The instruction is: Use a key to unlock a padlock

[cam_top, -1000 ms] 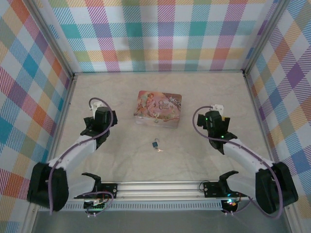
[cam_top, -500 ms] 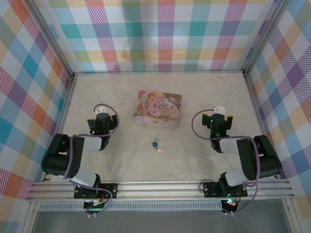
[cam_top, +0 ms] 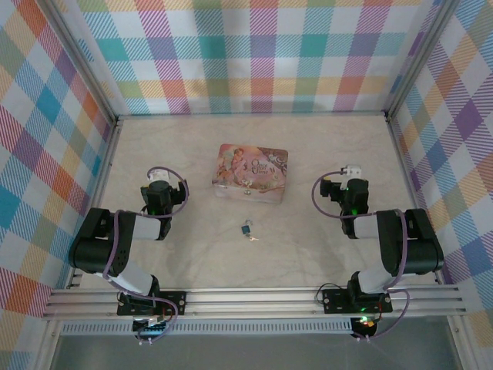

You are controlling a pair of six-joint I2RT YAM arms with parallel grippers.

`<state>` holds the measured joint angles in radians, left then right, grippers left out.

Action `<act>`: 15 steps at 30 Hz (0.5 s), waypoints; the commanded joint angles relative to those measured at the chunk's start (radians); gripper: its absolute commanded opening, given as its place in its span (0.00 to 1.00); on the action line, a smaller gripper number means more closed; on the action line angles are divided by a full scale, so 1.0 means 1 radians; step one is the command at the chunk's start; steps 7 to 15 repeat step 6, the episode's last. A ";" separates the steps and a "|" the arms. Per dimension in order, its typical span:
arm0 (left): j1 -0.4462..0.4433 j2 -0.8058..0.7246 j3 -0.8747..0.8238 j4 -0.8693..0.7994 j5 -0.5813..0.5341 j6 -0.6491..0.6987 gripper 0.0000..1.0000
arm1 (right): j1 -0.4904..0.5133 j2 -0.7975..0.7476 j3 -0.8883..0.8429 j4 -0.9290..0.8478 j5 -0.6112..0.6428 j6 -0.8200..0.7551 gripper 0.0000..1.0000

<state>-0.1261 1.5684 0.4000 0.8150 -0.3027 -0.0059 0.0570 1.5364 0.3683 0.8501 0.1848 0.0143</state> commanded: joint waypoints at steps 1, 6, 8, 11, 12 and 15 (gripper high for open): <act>0.010 -0.004 0.001 0.032 0.014 0.013 1.00 | -0.023 -0.001 0.037 -0.007 -0.079 0.012 1.00; 0.010 -0.004 -0.001 0.033 0.013 0.014 1.00 | -0.023 -0.005 0.026 0.009 -0.079 0.008 1.00; 0.010 -0.004 -0.001 0.033 0.013 0.014 1.00 | -0.023 -0.005 0.026 0.009 -0.079 0.008 1.00; 0.010 -0.004 -0.001 0.033 0.013 0.014 1.00 | -0.023 -0.005 0.026 0.009 -0.079 0.008 1.00; 0.010 -0.004 -0.001 0.033 0.013 0.014 1.00 | -0.023 -0.005 0.026 0.009 -0.079 0.008 1.00; 0.010 -0.004 -0.001 0.033 0.013 0.014 1.00 | -0.023 -0.005 0.026 0.009 -0.079 0.008 1.00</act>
